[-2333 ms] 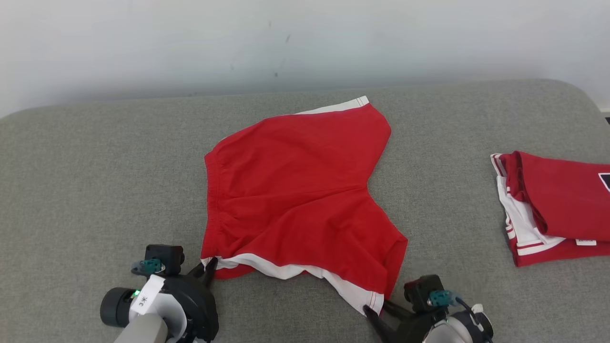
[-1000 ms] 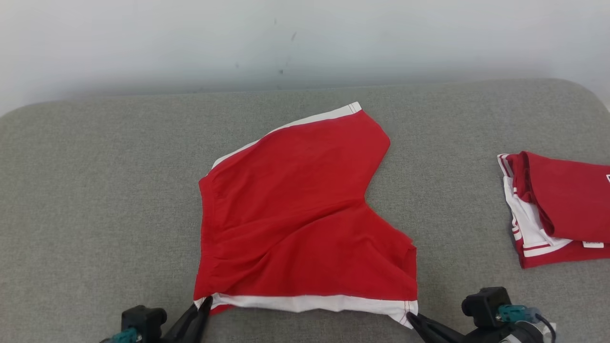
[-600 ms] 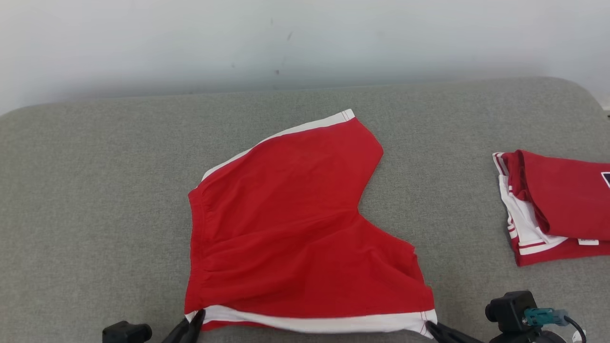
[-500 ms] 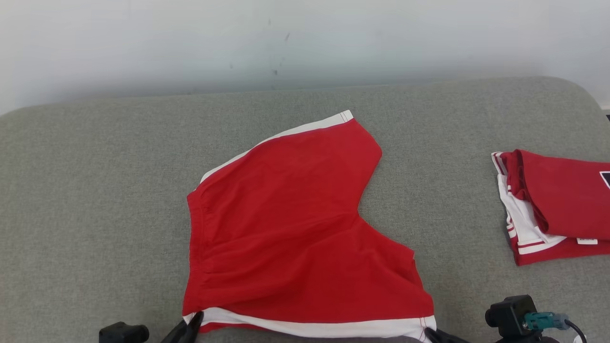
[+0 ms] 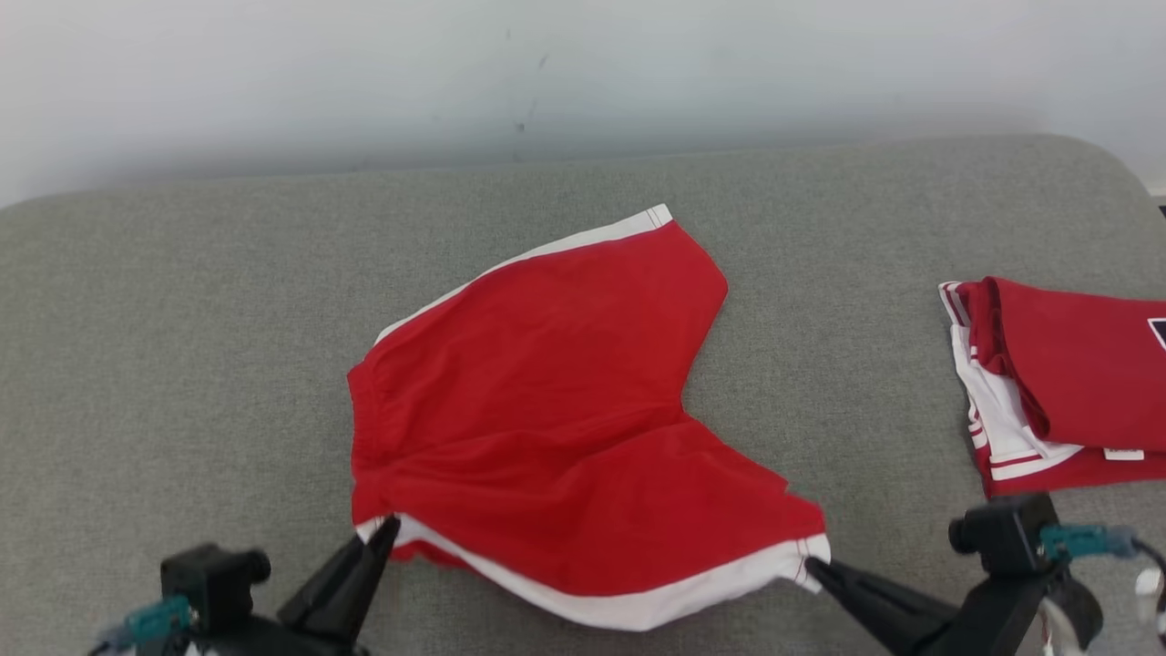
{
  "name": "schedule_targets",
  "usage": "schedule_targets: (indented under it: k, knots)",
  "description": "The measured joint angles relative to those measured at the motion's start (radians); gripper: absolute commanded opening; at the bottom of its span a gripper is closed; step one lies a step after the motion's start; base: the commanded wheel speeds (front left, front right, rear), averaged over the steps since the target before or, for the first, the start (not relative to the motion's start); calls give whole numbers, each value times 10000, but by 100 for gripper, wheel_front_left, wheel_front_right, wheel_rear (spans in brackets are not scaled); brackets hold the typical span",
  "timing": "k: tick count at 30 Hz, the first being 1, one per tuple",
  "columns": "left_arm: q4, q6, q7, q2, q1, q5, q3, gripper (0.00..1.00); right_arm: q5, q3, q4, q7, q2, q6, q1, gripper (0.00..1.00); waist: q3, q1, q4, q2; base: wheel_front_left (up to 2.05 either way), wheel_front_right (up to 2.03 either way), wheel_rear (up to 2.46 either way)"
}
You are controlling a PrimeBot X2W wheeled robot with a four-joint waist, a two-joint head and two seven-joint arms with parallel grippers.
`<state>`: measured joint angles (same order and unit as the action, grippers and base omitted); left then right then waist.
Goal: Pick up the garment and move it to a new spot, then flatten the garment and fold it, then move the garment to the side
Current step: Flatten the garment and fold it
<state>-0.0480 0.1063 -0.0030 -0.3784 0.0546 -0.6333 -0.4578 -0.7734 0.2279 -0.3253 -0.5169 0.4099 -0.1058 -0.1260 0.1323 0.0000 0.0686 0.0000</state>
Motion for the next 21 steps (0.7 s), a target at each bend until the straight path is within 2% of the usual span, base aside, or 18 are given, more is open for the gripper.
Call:
schedule_targets:
  k: [5,9,15,21]
  knots:
    - [132,-261,426,61,815,0,153,0,-119,-109,10,-543,487,-15,955,0,207,0,10,0,0,0,0]
    - [138,-723,798,280,1415,75,240,0,-178,-267,196,-1131,963,-86,2163,0,478,1,35,0,0,0,0]
    - [-21,-1360,1137,938,2496,123,316,0,-360,-362,800,-1987,1532,-96,4212,0,1024,1,149,1,0,0,0]
    - [-276,-1653,1386,1639,3413,305,138,0,-464,-291,1436,-2686,1877,-136,5825,0,1653,2,454,1,0,0,0]
